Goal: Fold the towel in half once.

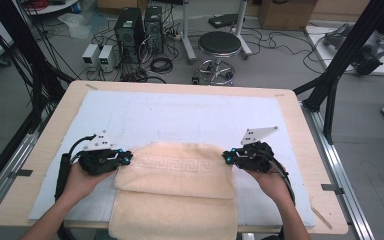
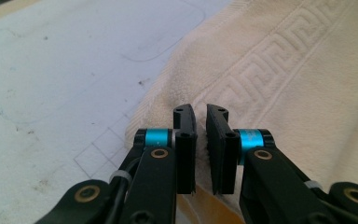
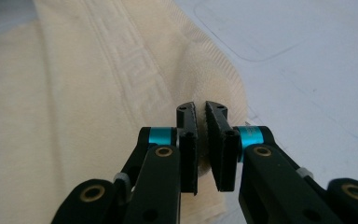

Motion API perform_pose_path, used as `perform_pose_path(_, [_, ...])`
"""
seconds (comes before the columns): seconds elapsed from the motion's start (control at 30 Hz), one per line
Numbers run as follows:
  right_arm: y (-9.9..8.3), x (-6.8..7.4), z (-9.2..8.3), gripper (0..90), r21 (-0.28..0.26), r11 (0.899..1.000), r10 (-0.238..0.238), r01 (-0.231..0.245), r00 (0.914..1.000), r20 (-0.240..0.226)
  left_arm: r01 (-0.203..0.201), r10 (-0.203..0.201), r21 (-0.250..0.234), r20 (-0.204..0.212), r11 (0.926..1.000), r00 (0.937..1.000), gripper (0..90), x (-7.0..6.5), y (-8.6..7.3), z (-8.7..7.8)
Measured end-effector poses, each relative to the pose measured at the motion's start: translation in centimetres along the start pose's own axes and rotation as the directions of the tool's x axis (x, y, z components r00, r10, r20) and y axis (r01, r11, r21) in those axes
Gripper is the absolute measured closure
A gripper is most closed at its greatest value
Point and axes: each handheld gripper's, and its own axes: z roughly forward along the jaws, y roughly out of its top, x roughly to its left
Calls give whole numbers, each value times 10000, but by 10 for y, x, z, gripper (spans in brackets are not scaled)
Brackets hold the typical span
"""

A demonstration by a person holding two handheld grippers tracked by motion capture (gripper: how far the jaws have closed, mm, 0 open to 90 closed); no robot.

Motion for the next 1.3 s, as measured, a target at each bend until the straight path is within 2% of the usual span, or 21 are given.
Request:
perform_pose_path(0.17, [-3, 25, -23, 835, -239, 9985, -505, 499, 9985, -218, -309, 316, -311, 236, 9990, 9992, 820, -21, -6, -23])
perform_pose_path(0.27, [-12, 46, -36, 835, -553, 9967, -623, 594, 9967, -525, -546, 563, -412, 428, 9977, 9975, 819, -41, -17, -37])
perform_pose_path(0.37, [-24, 65, -44, 820, -788, 9950, -685, 619, 9941, -840, -955, 983, -418, 729, 9946, 9925, 795, -59, -28, -51])
perform_pose_path(0.43, [-32, 73, -47, 772, -900, 9944, -660, 550, 9901, -1240, -950, 986, -440, 879, 9945, 9912, 754, -64, -34, -58])
perform_pose_path(0.47, [-35, 76, -47, 744, -891, 9946, -645, 531, 9894, -1298, -891, 923, -418, 816, 9951, 9924, 712, -65, -36, -61])
perform_pose_path(0.53, [-39, 78, -47, 723, -854, 9950, -640, 525, 9883, -1384, -818, 854, -497, 765, 9954, 9934, 684, -64, -38, -61])
perform_pose_path(0.63, [-41, 72, -41, 697, -663, 9968, -529, 456, 9920, -1144, -616, 640, -418, 594, 9972, 9962, 646, -54, -37, -55])
perform_pose_path(0.73, [-40, 59, -27, 679, -190, 9991, -390, 376, 9960, -807, -285, 295, -291, 332, 9992, 9990, 645, -40, -34, -40])
perform_pose_path(0.87, [-39, 40, -10, 617, 242, 9988, -421, 425, 9990, -149, 145, -143, -65, 284, 9999, 9995, 640, -23, -34, -20])
perform_pose_path(0.9, [-37, 36, -7, 595, 375, 9982, -475, 471, 9988, 82, 207, -210, 81, 303, 9998, 9993, 639, -18, -34, -14])
perform_pose_path(0.97, [-34, 27, 2, 531, 539, 9956, -773, 761, 9968, 217, 326, -337, 272, 390, 9991, 9987, 616, -13, -34, -7])
perform_pose_path(1.03, [-31, 20, 9, 500, 592, 9946, -860, 849, 9962, 165, 266, -300, 520, 660, 9983, 9974, 601, -11, -33, 0])
perform_pose_path(1.1, [-29, 13, 16, 478, 761, 9942, -788, 762, 9964, 316, 269, -313, 474, 935, 9985, 9951, 587, -14, -31, 3])
perform_pose_path(1.2, [-30, 5, 25, 475, 1010, 9928, -673, 641, 9973, 289, 53, -143, 578, 1573, 9983, 9874, 559, -19, -28, 7])
perform_pose_path(1.3, [-31, 3, 29, 475, 1138, 9919, -592, 564, 9980, 216, -32, -159, 937, 2032, 9956, 9790, 567, -20, -29, 12])
